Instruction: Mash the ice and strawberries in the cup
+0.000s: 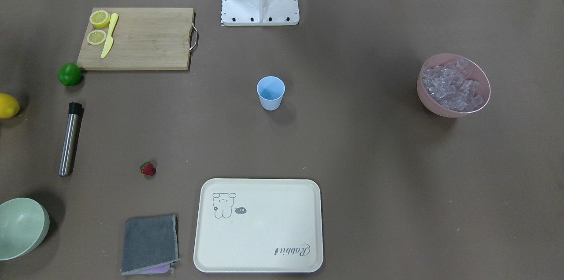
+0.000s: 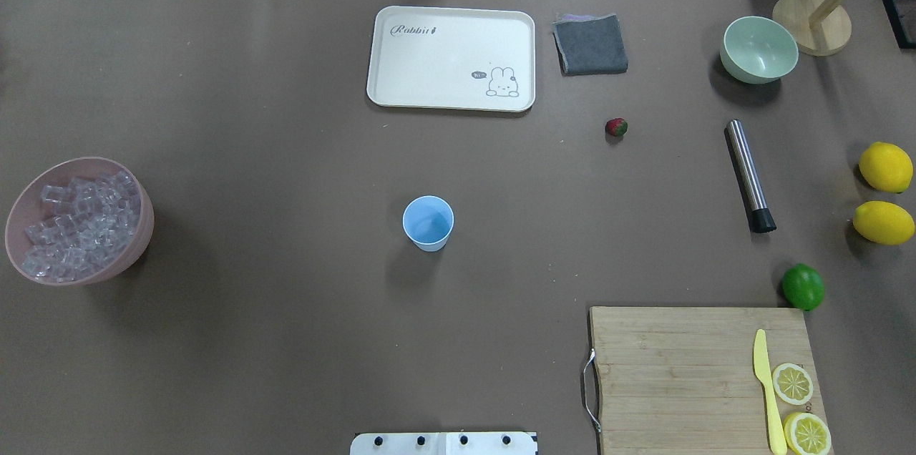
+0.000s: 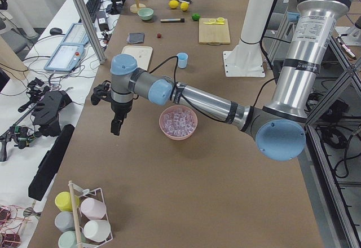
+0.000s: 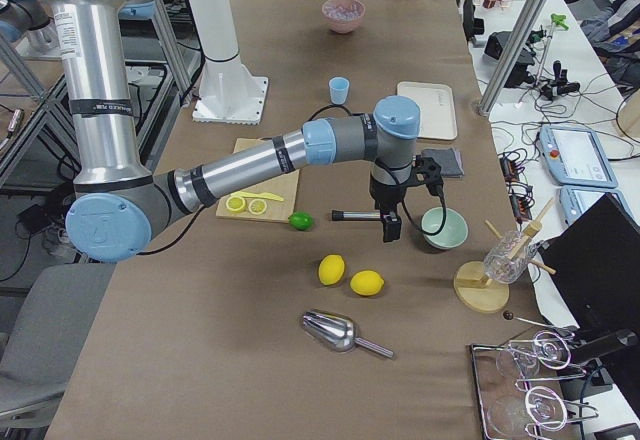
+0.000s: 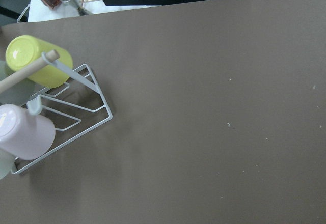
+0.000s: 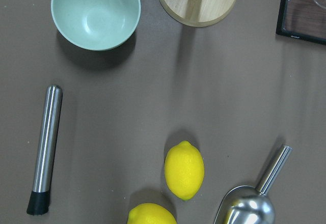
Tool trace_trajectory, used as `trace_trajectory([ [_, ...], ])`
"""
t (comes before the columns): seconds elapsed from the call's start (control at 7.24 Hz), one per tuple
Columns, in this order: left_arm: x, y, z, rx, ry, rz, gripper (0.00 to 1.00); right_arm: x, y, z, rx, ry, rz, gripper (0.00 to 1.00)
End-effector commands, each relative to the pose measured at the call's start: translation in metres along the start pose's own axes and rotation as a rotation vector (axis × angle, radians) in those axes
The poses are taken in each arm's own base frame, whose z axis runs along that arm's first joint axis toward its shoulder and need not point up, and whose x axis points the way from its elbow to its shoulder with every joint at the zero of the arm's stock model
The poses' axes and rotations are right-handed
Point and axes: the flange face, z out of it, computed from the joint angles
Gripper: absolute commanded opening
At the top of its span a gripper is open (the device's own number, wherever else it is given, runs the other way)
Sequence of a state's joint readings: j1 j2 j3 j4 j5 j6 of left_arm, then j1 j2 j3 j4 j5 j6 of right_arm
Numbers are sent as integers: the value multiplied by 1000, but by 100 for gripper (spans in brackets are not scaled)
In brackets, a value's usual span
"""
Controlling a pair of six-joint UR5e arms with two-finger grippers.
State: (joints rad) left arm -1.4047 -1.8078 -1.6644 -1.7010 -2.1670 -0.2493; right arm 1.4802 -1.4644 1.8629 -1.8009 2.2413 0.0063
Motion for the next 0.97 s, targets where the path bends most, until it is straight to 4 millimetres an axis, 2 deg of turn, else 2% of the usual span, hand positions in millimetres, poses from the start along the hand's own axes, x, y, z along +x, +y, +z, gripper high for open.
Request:
trace_trajectory([
  [0.0,93,10,44,13,112,211,98,-4,1,-5,10,0,-6,100],
  [0.14,129,18,54,19,174,284,98,-3,1,-4,9,2,-4,100],
  [0.28,146,24,58,2,226,312,98,-1,3,-1,3,2,10,100],
  [0.41,150,33,57,-16,259,317,98,1,7,1,-2,0,67,100],
  [0.69,158,80,68,-70,286,376,98,2,11,2,-6,-1,86,100],
  [0.83,144,102,78,-94,282,432,98,3,14,4,-11,-1,88,100],
])
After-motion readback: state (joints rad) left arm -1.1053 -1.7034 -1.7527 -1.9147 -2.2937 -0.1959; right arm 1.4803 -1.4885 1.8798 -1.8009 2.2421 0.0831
